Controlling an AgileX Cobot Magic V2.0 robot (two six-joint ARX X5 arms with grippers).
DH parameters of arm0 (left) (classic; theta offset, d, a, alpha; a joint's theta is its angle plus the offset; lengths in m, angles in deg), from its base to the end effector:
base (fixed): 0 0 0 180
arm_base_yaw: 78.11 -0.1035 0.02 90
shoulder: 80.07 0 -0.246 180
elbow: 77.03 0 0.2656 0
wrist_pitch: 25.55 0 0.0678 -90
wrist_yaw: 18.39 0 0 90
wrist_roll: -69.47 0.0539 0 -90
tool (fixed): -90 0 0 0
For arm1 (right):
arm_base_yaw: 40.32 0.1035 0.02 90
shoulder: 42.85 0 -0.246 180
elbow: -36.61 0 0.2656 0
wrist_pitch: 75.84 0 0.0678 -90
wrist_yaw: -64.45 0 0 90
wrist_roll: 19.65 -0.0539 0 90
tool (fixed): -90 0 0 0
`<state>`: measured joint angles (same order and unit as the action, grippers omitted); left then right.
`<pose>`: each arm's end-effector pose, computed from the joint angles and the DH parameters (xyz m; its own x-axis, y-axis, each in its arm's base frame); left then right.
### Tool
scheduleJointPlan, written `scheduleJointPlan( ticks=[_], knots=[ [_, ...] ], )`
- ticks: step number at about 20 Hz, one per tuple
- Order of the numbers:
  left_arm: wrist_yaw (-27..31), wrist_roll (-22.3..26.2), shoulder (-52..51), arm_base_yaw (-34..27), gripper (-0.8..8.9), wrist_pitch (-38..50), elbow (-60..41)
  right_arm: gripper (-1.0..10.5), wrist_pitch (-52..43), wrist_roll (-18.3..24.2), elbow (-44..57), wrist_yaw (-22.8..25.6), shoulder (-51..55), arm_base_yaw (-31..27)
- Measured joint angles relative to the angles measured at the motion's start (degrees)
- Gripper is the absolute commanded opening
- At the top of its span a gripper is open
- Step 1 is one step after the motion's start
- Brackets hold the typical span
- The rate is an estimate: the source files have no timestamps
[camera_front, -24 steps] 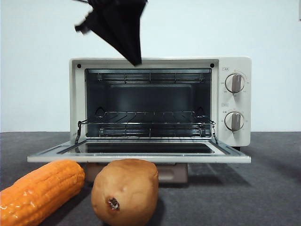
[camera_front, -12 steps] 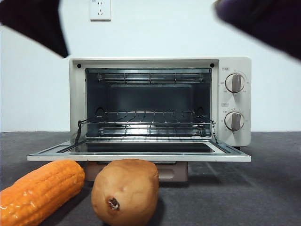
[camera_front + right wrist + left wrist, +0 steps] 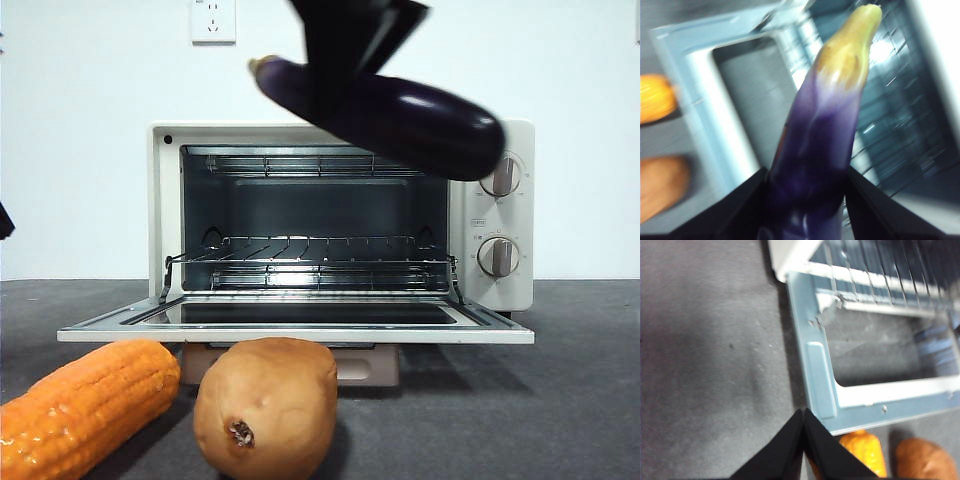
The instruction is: Take the eggplant from the table,put the eggplant in the oven
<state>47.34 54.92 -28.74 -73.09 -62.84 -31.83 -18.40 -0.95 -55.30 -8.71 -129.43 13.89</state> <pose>0.2125 -0.0409 0.1868 0.6236 -0.4674 -0.6266 0.1931 0.8688 -0.4559 0.2133 0.2692 0.2795 0.5788 0.3074 -0.7553 -0.7848 0.4616 -0.4135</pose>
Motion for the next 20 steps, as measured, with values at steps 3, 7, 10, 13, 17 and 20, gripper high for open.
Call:
scheduleJointPlan(
  ticks=[3, 7, 10, 13, 17, 20],
  knots=[
    [-5.79, 0.0, 1.68, -6.86, 0.04, 1.55, 0.04, 1.5, -6.03, 6.25, -1.29, 5.4, -5.31, 0.52],
    [-9.09, 0.0, 4.26, -9.25, 0.04, 2.56, 0.04, 1.5, -15.85, 16.61, -1.29, 11.89, -11.74, 0.48],
    [-10.19, 0.0, 4.83, -9.25, 0.04, 2.71, 0.04, 1.5, -19.56, 24.5, -1.29, 14.49, -15.37, 0.31],
    [-10.45, 0.0, 4.83, -9.25, 0.04, 2.73, 0.04, 1.5, -22.99, 28.98, -1.29, 15.47, -18.32, -0.33],
    [-11.26, 0.0, 4.85, -9.25, 0.04, 2.82, 0.04, 1.5, -27.67, 33.03, -1.29, 17.44, -20.2, -1.42],
    [-11.56, 0.0, 4.85, -9.2, 0.04, 2.8, 0.04, 2.1, -27.71, 33.81, -1.29, 17.53, -21.18, -2.34]
  ],
)
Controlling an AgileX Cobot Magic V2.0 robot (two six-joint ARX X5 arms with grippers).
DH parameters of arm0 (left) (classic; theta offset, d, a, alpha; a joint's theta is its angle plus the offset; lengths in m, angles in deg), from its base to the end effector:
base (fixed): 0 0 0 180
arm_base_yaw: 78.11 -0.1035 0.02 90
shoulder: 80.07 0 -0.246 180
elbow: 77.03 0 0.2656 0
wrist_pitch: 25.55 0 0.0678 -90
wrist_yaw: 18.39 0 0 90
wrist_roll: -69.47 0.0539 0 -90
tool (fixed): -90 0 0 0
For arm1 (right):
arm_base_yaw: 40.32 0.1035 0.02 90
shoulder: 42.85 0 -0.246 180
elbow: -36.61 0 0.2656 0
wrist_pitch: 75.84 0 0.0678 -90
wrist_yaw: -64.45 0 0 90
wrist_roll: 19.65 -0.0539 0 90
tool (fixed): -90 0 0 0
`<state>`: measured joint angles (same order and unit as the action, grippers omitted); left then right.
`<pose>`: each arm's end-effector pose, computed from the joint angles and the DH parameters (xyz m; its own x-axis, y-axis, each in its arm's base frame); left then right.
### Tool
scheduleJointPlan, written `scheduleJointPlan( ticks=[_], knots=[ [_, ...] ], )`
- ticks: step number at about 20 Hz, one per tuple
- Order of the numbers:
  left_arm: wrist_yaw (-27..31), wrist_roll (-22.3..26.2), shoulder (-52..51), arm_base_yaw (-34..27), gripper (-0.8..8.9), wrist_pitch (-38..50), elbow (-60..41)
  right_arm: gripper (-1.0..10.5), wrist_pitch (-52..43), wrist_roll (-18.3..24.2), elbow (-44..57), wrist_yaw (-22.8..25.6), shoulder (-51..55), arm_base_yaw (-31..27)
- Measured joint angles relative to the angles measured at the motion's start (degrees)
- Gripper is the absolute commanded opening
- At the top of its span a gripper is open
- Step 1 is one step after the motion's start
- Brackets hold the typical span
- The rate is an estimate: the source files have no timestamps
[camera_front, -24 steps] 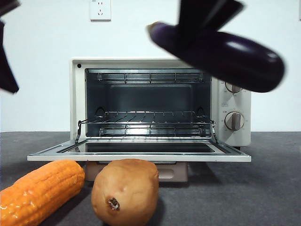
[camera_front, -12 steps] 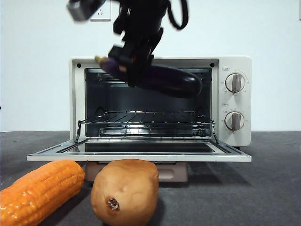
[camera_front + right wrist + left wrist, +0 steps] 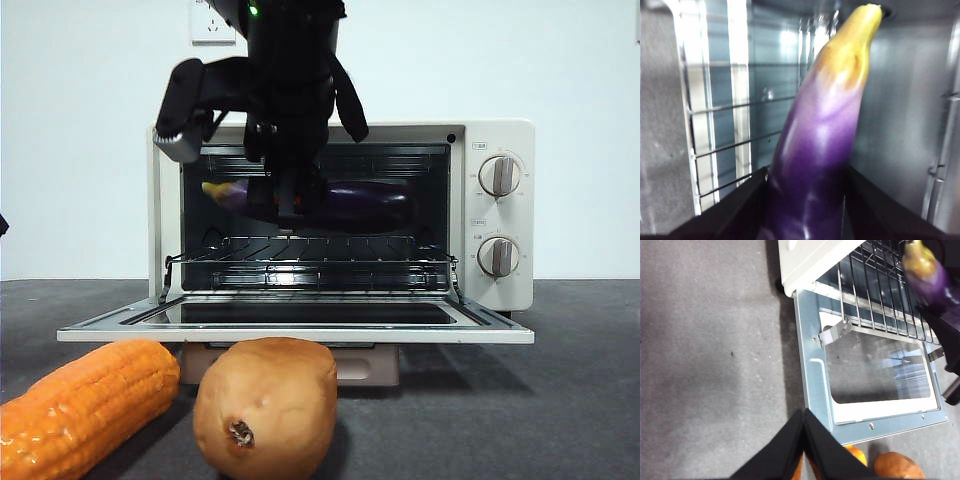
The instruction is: Take the eggplant from the table,put the eggplant in the oven
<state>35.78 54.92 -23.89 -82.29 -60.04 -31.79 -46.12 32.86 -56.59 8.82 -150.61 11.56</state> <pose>0.2238 -0.0153 0.1780 0.6101 -0.5424 -0.5776 0.1609 0.7986 -0.5800 0.2909 0.3215 0.1926 0.8089 0.1164 -0.5763 -0.5853 0.0678 -0.8079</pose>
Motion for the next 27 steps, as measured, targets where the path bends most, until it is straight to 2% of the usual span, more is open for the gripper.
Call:
scheduleJointPlan(
  ticks=[5, 10, 15, 27],
  knots=[
    [-0.17, 0.02, 0.0, 0.09, 0.04, 0.04, 0.0, 3.1, -0.22, -1.51, 0.0, 0.02, -0.04, -0.09],
    [-0.2, 0.02, 0.0, 0.09, 0.04, 0.04, 0.0, 3.1, 0.39, -4.48, 0.0, 0.37, -0.04, -0.11],
    [-0.2, 0.0, 0.0, 0.09, 0.04, 0.09, 0.0, 3.0, 0.46, -4.83, 0.0, 2.91, -0.04, 1.29],
    [-0.22, 0.0, 3.72, 0.09, 0.04, 1.16, 0.0, 2.9, 2.03, -7.48, 0.0, 2.91, -0.04, 2.08]
  ],
)
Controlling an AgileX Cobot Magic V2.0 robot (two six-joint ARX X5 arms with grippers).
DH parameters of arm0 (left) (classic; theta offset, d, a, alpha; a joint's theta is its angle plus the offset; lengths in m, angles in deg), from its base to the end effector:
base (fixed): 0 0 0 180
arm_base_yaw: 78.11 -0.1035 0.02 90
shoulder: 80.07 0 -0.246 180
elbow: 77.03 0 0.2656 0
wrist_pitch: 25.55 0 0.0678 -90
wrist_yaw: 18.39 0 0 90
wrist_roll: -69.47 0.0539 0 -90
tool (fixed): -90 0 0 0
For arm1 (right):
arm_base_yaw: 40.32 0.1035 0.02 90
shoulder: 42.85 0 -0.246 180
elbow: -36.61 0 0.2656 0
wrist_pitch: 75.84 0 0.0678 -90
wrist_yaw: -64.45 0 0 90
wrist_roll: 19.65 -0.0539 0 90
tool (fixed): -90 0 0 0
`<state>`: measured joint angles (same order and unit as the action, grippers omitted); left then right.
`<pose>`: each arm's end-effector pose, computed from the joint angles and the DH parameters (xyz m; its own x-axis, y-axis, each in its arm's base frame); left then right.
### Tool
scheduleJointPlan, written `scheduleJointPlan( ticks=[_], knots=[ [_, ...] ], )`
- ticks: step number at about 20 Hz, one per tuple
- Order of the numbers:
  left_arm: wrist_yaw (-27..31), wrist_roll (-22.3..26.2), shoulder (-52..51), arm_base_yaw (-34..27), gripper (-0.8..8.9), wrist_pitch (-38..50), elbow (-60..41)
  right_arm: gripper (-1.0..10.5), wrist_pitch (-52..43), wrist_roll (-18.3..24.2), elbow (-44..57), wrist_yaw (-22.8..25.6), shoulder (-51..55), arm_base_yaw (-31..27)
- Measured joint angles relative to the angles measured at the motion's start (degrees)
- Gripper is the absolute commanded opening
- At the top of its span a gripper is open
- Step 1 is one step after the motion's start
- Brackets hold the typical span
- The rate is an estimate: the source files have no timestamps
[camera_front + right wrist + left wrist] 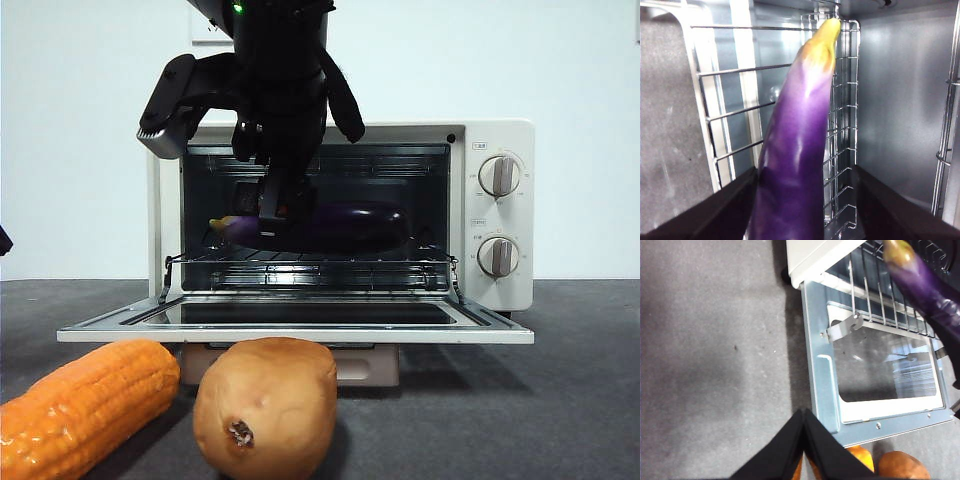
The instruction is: Take the eggplant from the table,put the eggplant in the oven
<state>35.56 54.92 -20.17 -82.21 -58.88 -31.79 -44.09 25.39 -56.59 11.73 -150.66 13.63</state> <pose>0.2298 -0.0153 0.1664 0.5818 -0.5483 -0.6007 0.1381 0.7945 -0.5914 0.2786 0.3273 0.1906 0.8129 0.0875 -0.5758 -0.5821 0.1557 -0.7981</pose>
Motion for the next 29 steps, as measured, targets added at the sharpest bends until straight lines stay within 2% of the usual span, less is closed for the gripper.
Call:
scheduleJointPlan(
  ticks=[6, 9, 13, 16, 21, 29],
  knots=[
    [-0.04, 0.0, 3.76, 1.18, 0.04, 0.72, 0.0, 2.9, 0.48, -0.46, 0.0, 0.0, 0.0, 0.15],
    [-0.09, 0.0, 6.56, 2.86, 0.04, 3.96, 0.0, 2.8, 1.42, -2.08, 0.0, -1.36, 0.7, 2.45],
    [-0.11, -0.02, 13.94, 3.48, 0.04, 6.88, 0.0, 1.5, 3.8, -6.62, 0.0, -1.57, 9.01, 5.81],
    [-0.11, -0.02, 19.69, 4.66, 0.04, 9.18, 0.0, 0.0, 7.69, -10.45, -0.02, -1.66, 14.23, 6.49],
    [-1.25, -0.04, 23.61, 6.97, 0.04, 10.62, 0.0, 0.0, 10.75, -15.37, -0.02, -1.6, 25.86, 6.64],
    [-7.32, 0.0, 25.75, 8.41, 0.04, 12.5, 0.0, 0.0, 12.44, -18.16, -0.02, -1.57, 36.46, 6.67]
  ],
)
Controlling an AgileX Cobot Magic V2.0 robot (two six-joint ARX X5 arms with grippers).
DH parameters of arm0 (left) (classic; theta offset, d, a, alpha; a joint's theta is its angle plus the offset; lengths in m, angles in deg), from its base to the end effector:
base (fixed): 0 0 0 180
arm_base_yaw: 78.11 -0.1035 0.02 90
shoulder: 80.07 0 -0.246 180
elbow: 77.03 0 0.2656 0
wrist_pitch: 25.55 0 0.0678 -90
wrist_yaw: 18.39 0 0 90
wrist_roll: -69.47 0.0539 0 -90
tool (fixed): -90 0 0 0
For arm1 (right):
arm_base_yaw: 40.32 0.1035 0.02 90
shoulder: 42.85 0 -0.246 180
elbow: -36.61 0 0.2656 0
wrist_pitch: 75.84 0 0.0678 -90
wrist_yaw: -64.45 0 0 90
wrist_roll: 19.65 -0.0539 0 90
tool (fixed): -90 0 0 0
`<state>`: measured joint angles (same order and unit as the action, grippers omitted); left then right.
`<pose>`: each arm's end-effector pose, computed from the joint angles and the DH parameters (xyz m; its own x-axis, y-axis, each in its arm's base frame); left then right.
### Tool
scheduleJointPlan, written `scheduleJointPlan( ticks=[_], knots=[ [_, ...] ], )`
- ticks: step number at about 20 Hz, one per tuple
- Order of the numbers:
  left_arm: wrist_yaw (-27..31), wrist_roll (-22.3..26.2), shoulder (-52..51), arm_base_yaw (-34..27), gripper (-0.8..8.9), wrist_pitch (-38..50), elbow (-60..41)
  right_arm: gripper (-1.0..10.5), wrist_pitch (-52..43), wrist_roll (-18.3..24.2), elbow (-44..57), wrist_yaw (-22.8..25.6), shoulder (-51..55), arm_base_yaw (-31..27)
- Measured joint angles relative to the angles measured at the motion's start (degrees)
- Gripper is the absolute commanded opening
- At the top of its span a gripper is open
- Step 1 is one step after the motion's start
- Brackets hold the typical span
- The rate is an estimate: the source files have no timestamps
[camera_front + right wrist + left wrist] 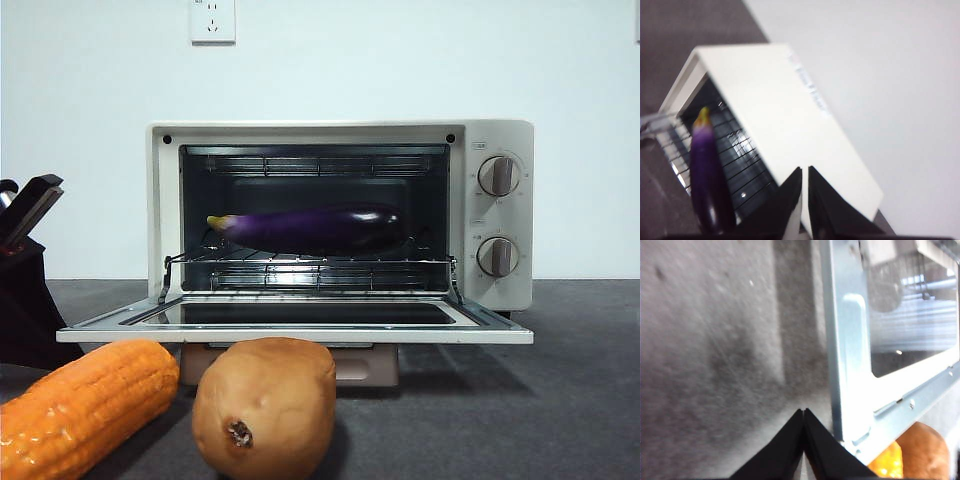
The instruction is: Take the eggplant from the table,put the eggplant in the oven
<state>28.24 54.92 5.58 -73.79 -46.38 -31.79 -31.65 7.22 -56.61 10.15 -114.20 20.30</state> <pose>0.2515 -0.0561 0.0828 0.2970 -0.7111 -0.6373 0.1523 0.6941 -0.7036 0.1702 0.2382 0.3931 0.8770 0.3683 -0.3084 -0.4792 0.6254 -0.6158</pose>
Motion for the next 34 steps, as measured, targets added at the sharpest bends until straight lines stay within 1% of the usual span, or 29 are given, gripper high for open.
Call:
scheduleJointPlan(
  ticks=[7, 11, 15, 18, 21, 29, 34],
  knots=[
    [-5.62, -0.15, 2.38, -0.35, 0.04, 3.3, 0.0, 0.0, 1.16, -0.57, 0.0, 0.13, 6.88, 0.02],
    [-8.66, -0.44, 3.04, -0.9, 0.04, 6.08, -0.02, 0.0, 4.13, -2.1, 0.0, 0.11, 10.03, 0.04],
    [-13.94, -1.57, 3.23, -1.57, 0.04, 10.29, 0.04, 0.0, 9.51, -4.85, 0.0, 0.13, 13.03, 0.04],
    [-18.1, -4.26, 3.23, -1.57, 0.04, 14.47, 1.29, 0.0, 14.84, -7.65, 0.0, 0.11, 15.23, 0.04],
    [-19.41, -7.78, 3.23, -1.57, 0.04, 18.32, 4.42, 0.0, 20.24, -10.8, 0.0, 0.11, 17.14, 0.04],
    [-19.67, -16.37, 3.23, -1.42, 0.04, 26.25, 15.45, 0.0, 31.3, -19.78, 0.0, 0.11, 20.92, 0.04],
    [-18.82, -19.96, 2.36, -1.38, 0.04, 26.8, 20.15, 0.0, 35.78, -23.37, 0.22, -0.02, 21.27, 0.04]
  ],
)
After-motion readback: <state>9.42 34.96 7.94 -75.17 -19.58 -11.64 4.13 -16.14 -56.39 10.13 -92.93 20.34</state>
